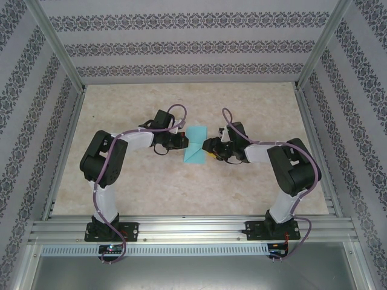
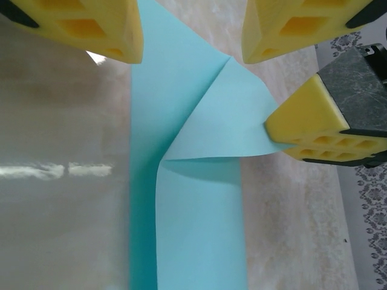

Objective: Fold a paper plane with a square sheet of paper (fold left side to right side)
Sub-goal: Turn over the paper at the center of the table.

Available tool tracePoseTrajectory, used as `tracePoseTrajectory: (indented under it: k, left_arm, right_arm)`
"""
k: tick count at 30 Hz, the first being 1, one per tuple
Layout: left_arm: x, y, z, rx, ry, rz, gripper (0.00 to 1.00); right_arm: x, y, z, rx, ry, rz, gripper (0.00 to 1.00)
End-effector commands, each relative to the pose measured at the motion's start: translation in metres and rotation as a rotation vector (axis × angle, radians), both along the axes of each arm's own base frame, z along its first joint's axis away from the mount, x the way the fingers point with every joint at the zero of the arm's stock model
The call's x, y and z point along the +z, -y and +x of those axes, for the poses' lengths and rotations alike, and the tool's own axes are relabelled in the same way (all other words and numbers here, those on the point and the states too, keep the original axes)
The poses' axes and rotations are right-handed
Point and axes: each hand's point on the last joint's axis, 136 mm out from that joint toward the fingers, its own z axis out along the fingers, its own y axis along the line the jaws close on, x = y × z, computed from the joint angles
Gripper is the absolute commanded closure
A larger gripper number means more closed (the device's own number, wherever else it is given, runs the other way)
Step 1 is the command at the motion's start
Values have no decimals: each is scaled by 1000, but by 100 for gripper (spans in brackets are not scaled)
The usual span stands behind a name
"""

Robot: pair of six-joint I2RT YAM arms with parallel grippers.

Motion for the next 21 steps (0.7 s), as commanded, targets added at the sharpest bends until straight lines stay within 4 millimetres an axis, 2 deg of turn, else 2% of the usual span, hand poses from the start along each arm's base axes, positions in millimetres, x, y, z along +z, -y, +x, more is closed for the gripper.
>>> tracePoseTrajectory:
  k: [1, 11, 14, 17, 21]
  left_arm:
    - [20, -8, 8, 19, 66, -24, 94]
    - [17, -11, 8, 27, 56, -31, 92]
    - [18, -12, 8, 31, 58, -25, 86]
    - [20, -18, 9, 46, 70, -7, 76]
    - [35, -34, 9, 83, 110, 8, 62]
  right_arm:
    - [16, -20, 14, 28, 50, 53, 53]
    - [11, -41, 29, 42, 27, 71, 57]
    - [10, -45, 32, 48, 24, 77, 67]
    - [12, -46, 33, 46, 33, 81, 80]
    - [21, -43, 35, 50, 61, 79, 94]
